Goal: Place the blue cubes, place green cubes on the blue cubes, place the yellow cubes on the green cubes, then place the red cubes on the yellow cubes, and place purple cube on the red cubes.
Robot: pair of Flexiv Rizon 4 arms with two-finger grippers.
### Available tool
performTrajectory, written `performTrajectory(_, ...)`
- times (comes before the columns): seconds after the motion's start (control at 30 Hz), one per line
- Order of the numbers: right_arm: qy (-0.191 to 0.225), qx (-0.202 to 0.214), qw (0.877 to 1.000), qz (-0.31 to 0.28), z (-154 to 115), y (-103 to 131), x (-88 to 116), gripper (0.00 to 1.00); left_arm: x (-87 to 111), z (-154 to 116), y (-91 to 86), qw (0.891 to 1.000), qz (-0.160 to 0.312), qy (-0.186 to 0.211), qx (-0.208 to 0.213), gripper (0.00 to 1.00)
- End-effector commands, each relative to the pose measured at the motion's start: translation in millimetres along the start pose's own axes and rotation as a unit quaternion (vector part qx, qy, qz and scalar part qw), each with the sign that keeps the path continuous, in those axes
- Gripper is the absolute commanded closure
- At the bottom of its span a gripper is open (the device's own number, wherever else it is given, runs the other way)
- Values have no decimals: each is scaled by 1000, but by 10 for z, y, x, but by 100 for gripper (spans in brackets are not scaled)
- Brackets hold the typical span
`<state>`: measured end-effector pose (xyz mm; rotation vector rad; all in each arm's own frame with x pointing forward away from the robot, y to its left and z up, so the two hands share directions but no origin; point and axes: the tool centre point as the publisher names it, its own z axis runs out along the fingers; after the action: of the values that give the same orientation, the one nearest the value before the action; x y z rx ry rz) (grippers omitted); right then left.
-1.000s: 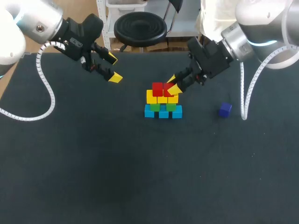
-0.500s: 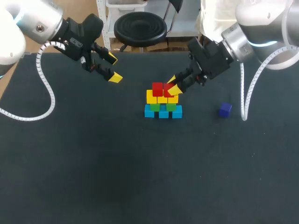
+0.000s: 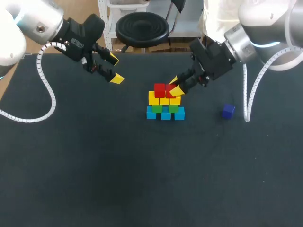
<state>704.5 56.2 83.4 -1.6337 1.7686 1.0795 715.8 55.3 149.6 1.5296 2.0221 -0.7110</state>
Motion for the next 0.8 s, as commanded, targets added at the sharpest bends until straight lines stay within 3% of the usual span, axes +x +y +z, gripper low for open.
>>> performTrajectory(0.03,0,0,1000,-1,-2,-13,-3,80,14,-2,-3,1000,2,-3,0,0)
performTrajectory(0.17,0,-1,1000,-1,1,-24,-3,76,14,-2,-3,1000,2,-3,0,0)
performTrajectory(0.3,0,-2,1000,0,2,-27,-3,53,14,-2,-3,1000,2,-3,0,0)
performTrajectory(0.33,0,-2,1000,0,2,-27,-3,36,14,-2,-3,1000,2,-3,0,0)
performTrajectory(0.37,0,-2,1000,1,2,-28,-4,2,14,-2,-3,1000,2,-3,0,0)
performTrajectory(0.8,-3,29,1000,-2,-177,56,-29,0,14,-2,-3,1000,2,-3,0,0)
